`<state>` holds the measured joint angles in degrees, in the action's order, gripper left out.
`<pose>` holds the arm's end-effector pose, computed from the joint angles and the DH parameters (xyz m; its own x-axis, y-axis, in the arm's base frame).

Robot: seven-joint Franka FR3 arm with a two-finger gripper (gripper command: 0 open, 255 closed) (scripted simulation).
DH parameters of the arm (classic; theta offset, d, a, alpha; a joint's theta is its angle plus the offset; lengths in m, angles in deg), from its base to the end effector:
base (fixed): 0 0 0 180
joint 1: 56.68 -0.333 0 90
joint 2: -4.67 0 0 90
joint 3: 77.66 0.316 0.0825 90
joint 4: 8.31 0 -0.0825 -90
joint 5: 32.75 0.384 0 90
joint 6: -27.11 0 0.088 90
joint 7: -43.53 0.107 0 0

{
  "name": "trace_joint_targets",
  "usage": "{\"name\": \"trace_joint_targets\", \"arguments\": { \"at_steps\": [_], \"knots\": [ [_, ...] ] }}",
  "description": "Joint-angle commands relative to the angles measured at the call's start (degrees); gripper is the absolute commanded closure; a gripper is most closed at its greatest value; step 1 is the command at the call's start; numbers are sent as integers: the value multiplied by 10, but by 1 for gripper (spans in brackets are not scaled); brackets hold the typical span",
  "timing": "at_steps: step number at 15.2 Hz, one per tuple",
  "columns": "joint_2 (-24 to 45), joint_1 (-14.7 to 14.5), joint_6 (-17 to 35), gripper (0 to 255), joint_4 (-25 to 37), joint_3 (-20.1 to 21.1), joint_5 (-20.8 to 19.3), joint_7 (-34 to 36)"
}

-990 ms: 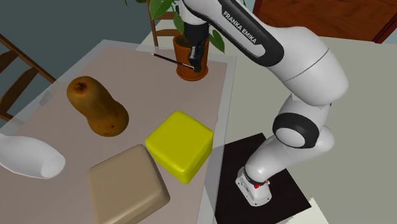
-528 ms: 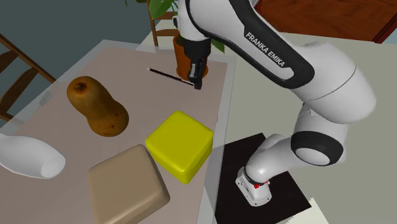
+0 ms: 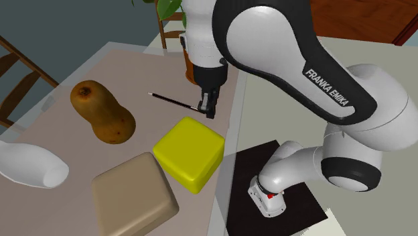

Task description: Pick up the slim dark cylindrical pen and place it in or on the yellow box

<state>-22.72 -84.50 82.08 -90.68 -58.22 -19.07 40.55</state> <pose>0.1292 0.2838 0.8180 0.5616 0.8269 -0.0284 0.8256 -0.5623 -0.0473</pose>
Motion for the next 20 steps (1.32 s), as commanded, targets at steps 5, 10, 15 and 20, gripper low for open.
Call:
{"name": "trace_joint_targets", "arguments": {
  "at_steps": [5,10,15,20],
  "knots": [
    [-41,-10,6,255,-34,38,38,58],
    [-78,-15,44,255,-109,33,42,44],
    [-110,-20,79,255,-176,31,46,32],
    [-129,-23,102,255,-218,32,49,25]
  ]
}}
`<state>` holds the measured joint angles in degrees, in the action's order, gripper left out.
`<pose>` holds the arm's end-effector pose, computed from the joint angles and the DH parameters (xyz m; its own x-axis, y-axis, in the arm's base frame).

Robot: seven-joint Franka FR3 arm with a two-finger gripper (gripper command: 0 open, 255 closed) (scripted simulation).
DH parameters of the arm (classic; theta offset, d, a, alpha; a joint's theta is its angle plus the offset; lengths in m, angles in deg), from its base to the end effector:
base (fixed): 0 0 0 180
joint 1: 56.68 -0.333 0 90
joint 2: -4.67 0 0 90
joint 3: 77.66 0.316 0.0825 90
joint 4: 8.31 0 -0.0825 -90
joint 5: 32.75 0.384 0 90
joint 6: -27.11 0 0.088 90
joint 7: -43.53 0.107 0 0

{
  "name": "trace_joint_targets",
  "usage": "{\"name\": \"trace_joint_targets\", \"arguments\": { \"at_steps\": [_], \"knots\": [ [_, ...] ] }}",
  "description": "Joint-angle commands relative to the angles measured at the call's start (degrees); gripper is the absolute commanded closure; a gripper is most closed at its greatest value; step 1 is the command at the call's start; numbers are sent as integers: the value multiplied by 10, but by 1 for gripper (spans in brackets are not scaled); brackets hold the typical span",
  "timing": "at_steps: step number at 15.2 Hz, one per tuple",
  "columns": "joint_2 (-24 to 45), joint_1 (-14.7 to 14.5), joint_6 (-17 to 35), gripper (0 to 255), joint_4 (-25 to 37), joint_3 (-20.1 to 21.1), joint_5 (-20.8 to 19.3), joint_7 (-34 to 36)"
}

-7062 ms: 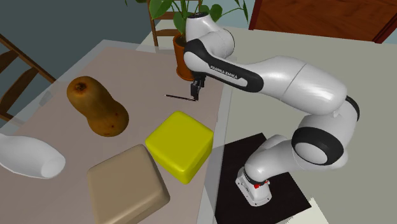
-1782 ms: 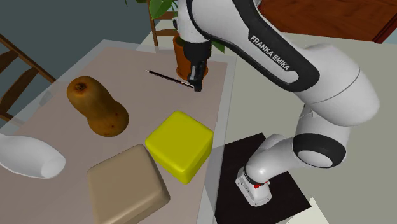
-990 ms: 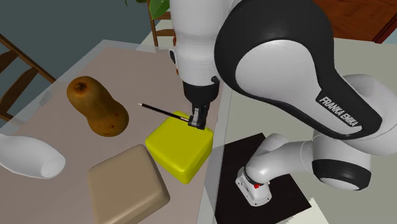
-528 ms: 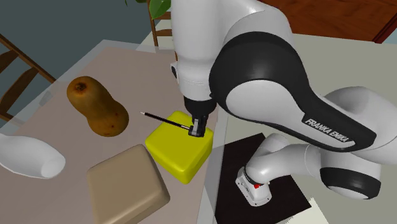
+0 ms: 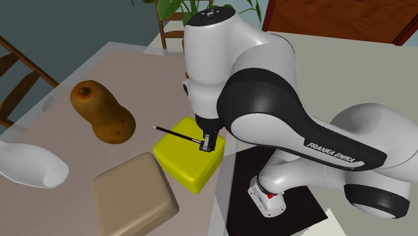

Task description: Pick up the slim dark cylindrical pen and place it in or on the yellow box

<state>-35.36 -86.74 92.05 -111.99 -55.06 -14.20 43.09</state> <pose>0.0734 0.3004 0.7395 0.5628 0.8261 -0.0295 0.8247 -0.5635 -0.0473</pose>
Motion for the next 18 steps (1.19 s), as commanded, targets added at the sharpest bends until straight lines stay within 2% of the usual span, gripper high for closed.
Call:
{"name": "trace_joint_targets", "arguments": {
  "at_steps": [1,6,7,12,16,18],
  "knots": [
    [-3,-1,2,255,-5,0,1,0],
    [-3,-1,2,255,-5,0,1,0],
    [-3,-1,2,0,-5,0,1,0],
    [-3,-1,2,0,-5,0,1,0],
    [58,9,-63,0,121,1,-9,19],
    [58,9,-63,0,121,1,-9,19]
  ]
}}
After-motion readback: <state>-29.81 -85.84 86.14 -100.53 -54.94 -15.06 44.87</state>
